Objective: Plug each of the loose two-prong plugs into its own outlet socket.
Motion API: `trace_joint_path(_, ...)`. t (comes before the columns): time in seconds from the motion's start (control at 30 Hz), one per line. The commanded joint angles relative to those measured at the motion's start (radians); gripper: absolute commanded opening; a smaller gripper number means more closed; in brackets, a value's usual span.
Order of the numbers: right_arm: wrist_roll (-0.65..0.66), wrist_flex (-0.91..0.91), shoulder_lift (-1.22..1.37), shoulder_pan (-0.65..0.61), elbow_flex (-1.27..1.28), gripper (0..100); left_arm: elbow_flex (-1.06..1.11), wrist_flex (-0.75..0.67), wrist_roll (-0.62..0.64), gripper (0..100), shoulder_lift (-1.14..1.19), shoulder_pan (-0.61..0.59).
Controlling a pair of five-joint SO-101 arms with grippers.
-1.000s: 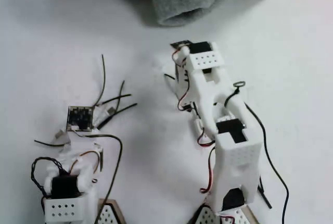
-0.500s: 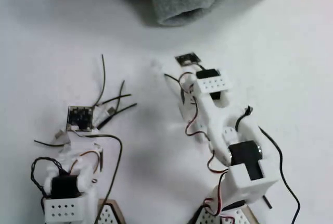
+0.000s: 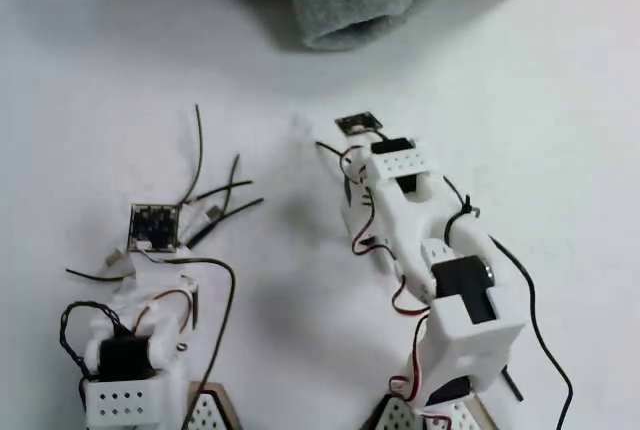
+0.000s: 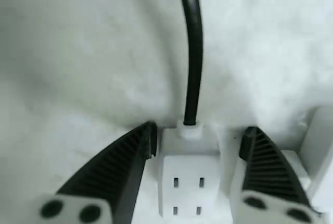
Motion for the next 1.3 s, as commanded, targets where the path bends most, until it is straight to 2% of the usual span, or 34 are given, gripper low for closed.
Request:
trace_joint_path(0.0,-0.041,0.001,-0.004,-0.004,-0.068,13.8,-0.002,-0.017,0.000,2,0.004,0.004)
trace_joint_path(0.13,-0.137,0.018,0.004,-0.005,-0.147,2.5,-0.002,-0.017,0.000,2,0.004,0.004)
trace_joint_path(0.5,-0.473,0.007,0.007,-0.021,-0.361,6.2,-0.002,-0.017,0.000,2,0.004,0.004)
trace_joint_path(0.8,-0.795,-0.140,0.007,-0.076,-0.371,6.3,-0.002,-0.017,0.000,2,0.004,0.004)
trace_joint_path(0.97,-0.809,-0.166,0.070,-0.154,-0.379,6.3,-0.002,-0.017,0.000,2,0.004,0.004)
trace_joint_path(1.13,-0.809,-0.159,0.219,-0.162,-0.425,6.7,-0.002,-0.017,0.000,2,0.004,0.004)
trace_joint_path(1.2,-0.810,-0.119,0.257,-0.162,-0.476,11.5,-0.002,-0.017,0.000,2,0.004,0.004)
trace_joint_path(1.27,-0.816,-0.051,0.274,-0.168,-0.539,21.9,-0.002,-0.017,0.000,2,0.004,0.004)
